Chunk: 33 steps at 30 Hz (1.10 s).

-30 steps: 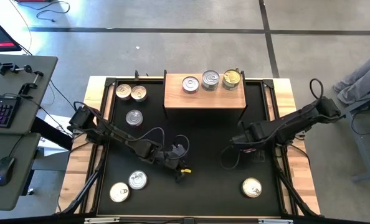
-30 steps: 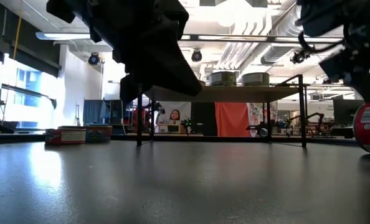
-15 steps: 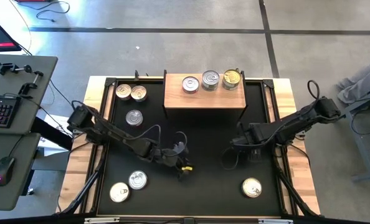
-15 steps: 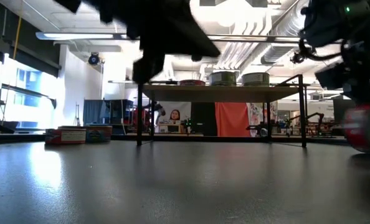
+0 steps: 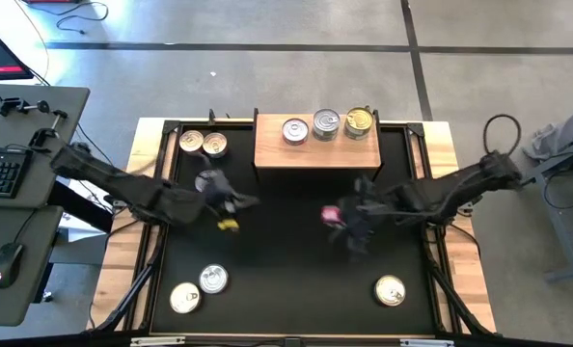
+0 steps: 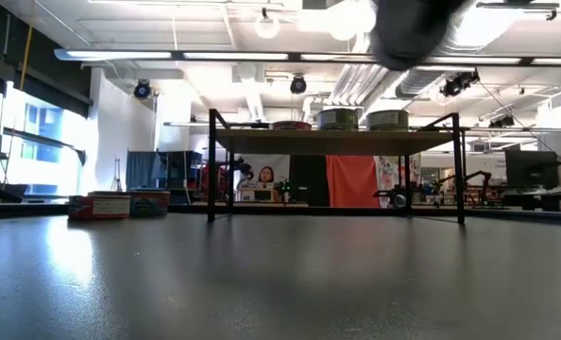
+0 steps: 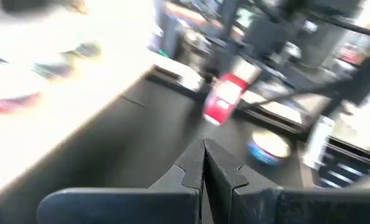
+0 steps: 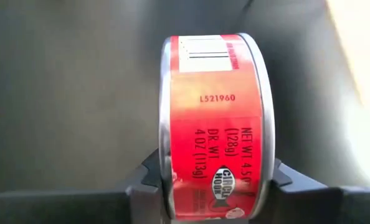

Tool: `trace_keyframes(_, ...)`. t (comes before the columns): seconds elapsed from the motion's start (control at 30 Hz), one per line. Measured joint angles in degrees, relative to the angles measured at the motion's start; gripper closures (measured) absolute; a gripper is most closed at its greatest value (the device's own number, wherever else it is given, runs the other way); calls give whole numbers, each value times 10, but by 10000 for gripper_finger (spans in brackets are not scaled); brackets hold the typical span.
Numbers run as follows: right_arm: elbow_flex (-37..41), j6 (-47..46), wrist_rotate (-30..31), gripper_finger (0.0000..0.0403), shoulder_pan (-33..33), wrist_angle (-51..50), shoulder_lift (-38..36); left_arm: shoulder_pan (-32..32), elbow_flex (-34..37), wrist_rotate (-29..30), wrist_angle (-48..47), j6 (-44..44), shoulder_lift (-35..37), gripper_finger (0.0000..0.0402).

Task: Stack canned seafood by type on shelf
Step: Stack the red tuna can on top of the red tuna can on the shelf

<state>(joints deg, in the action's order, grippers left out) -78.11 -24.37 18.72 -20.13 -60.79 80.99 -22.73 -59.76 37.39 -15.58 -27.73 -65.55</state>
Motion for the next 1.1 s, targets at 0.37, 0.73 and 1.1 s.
trace_keyframes(0.37,-291,264,295,287,181,-32,248,71,48,-115,-13,133,175,401)
trace_keyframes(0.73,-432,446,360,287,288,-28,396,96,59,-163,-53,204,262,401)
trace_keyframes(1.1,-458,472,340,287,310,-59,433,113,59,-162,-90,205,315,401)
